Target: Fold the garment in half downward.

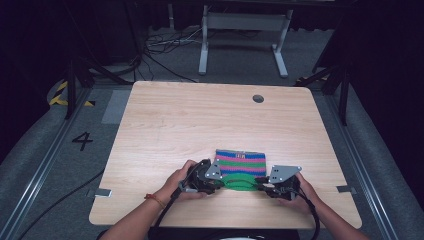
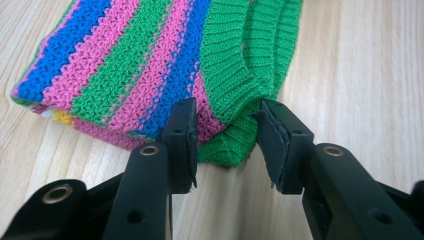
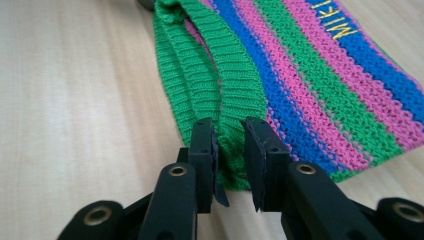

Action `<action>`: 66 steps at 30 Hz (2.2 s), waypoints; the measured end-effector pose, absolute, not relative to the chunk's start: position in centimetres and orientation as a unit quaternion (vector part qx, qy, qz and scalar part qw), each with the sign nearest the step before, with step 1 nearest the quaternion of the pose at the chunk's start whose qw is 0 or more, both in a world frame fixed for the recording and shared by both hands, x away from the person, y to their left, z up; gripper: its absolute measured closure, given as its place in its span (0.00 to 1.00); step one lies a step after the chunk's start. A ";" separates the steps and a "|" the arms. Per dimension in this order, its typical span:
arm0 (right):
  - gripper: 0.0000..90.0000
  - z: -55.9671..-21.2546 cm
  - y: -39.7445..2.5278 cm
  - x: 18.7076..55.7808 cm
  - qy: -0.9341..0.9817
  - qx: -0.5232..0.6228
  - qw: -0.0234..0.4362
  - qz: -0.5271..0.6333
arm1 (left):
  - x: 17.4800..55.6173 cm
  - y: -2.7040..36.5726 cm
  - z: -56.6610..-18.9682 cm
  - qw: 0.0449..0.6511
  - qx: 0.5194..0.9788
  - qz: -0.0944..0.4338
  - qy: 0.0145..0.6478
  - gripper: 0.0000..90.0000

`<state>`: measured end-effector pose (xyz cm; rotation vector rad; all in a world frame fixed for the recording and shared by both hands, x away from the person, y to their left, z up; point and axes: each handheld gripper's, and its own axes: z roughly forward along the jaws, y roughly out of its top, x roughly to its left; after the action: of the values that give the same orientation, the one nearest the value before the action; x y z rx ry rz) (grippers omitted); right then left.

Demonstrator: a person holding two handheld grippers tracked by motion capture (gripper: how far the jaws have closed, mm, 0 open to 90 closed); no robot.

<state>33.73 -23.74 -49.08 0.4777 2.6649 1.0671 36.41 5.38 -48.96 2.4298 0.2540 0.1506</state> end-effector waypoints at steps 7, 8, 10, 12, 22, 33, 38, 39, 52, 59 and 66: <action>0.83 -49.3 -24.4 35.1 0.900 0.185 0.110 0.378 | 37.3 5.5 -49.2 0.354 0.927 0.054 0.111 0.68; 0.82 -49.3 -24.4 35.1 0.900 0.185 0.111 0.378 | 37.3 5.5 -49.2 0.355 0.927 0.054 0.111 0.68; 0.79 -49.3 -24.3 35.0 0.902 0.180 0.111 0.377 | 37.2 5.5 -49.1 0.353 0.928 0.053 0.109 0.65; 0.78 -49.1 -24.3 34.9 0.903 0.179 0.112 0.375 | 37.0 5.5 -48.9 0.348 0.930 0.055 0.107 0.61; 0.64 -48.4 -24.5 34.6 0.902 0.185 0.113 0.374 | 36.8 6.0 -48.1 0.348 0.927 0.071 0.118 0.52; 0.46 -46.9 -25.2 34.3 0.907 0.186 0.142 0.351 | 36.7 6.7 -47.1 0.334 0.928 0.101 0.133 0.36; 0.43 -46.1 -25.8 34.1 0.911 0.182 0.153 0.337 | 36.7 7.4 -46.7 0.324 0.930 0.107 0.136 0.33; 0.42 -46.0 -26.0 34.0 0.911 0.184 0.155 0.334 | 36.7 7.6 -46.5 0.323 0.930 0.108 0.139 0.32; 0.37 -45.4 -29.4 33.2 0.906 0.226 0.166 0.316 | 35.6 11.7 -45.2 0.295 0.931 0.147 0.159 0.29; 0.35 -45.5 -31.1 33.0 0.896 0.248 0.179 0.321 | 35.2 14.5 -45.8 0.277 0.929 0.164 0.182 0.28; 0.33 -46.1 -33.2 32.7 0.886 0.268 0.185 0.329 | 34.8 16.4 -46.0 0.272 0.929 0.172 0.184 0.27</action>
<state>32.72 -33.20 -46.11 0.7562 2.4976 0.9279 34.83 16.43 -46.00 2.4995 0.4959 0.4639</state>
